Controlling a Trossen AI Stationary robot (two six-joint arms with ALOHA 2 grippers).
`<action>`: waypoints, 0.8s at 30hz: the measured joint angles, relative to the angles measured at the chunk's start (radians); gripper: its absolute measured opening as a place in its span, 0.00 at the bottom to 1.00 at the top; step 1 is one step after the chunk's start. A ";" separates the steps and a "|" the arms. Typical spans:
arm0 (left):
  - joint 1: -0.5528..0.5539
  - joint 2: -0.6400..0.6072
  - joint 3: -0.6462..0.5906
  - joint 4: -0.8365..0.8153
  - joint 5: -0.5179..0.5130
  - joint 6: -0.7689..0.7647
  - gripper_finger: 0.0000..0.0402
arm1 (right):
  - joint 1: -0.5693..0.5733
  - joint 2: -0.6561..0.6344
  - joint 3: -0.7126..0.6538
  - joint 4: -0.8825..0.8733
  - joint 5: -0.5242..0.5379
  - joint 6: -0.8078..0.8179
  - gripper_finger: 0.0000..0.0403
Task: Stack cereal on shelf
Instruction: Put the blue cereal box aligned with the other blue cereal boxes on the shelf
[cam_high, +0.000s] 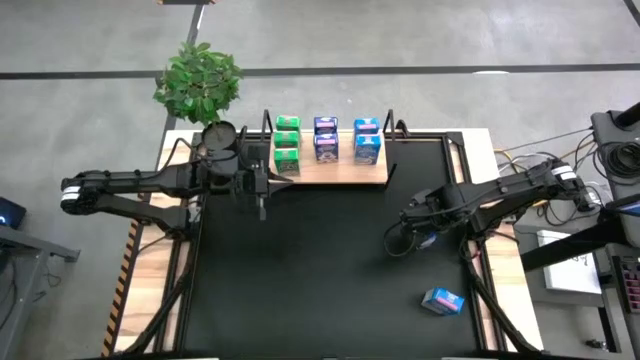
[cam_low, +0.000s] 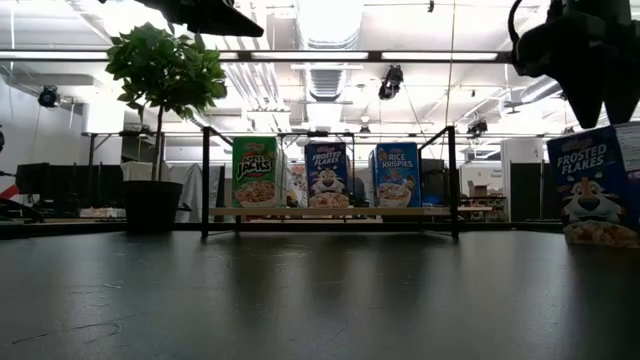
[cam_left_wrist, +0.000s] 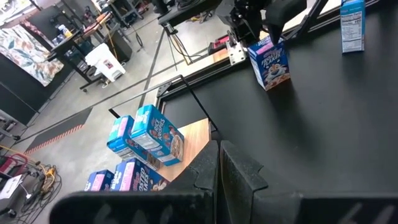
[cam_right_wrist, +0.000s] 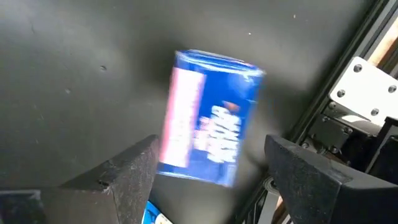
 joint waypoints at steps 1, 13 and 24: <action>0.000 0.000 0.000 0.000 0.000 0.000 0.00 | 0.000 0.000 0.002 0.000 0.002 0.000 0.70; 0.000 0.000 0.000 -0.001 0.000 0.000 0.00 | 0.000 0.000 -0.021 0.000 0.004 0.000 0.68; 0.000 0.000 0.000 -0.001 0.000 0.000 0.00 | 0.000 0.000 -0.071 0.020 0.013 0.000 0.60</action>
